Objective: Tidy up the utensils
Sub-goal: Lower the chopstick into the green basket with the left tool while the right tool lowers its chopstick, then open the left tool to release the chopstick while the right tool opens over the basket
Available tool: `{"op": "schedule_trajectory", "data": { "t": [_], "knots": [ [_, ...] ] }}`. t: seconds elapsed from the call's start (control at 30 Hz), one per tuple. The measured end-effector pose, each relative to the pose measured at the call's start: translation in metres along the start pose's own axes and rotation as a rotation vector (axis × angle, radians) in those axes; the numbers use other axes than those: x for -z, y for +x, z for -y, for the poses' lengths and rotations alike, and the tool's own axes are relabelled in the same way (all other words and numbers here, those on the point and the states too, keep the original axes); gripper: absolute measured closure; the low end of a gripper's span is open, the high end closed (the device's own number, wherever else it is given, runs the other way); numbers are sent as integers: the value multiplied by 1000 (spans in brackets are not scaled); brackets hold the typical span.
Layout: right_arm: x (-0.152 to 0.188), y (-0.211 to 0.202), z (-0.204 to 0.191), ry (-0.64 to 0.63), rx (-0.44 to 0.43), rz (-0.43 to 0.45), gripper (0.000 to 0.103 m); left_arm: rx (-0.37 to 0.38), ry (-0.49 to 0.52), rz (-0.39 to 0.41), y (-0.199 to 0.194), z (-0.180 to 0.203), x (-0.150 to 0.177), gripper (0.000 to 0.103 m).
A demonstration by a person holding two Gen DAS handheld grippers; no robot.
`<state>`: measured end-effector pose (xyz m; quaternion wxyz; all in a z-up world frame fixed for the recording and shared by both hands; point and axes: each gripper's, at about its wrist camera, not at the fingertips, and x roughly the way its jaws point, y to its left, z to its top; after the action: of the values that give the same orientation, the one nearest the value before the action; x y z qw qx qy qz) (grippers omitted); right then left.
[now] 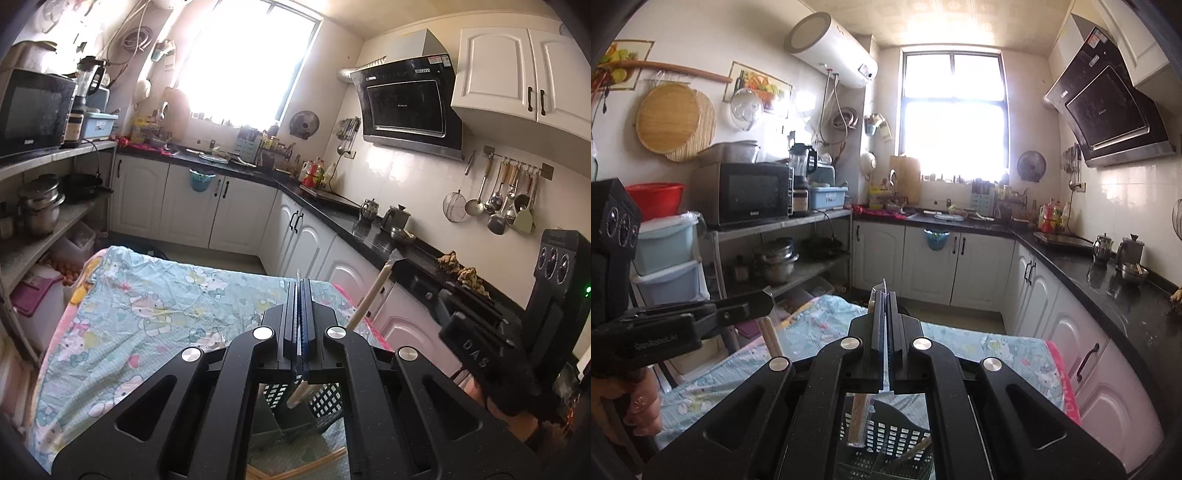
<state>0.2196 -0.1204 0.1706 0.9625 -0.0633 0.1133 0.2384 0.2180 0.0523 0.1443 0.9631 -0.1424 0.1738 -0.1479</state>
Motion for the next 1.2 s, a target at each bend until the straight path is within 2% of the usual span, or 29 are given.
{"op": "schedule_trajectory", "data": {
  "t": [0.3,1.2],
  "knots": [
    [19,19,2,20,-7,-40,101,-7,16,-15,14,-1,11,103],
    [64,48,4,62,-7,-178,100,-19,-30,-104,39,-19,48,103]
  ]
}}
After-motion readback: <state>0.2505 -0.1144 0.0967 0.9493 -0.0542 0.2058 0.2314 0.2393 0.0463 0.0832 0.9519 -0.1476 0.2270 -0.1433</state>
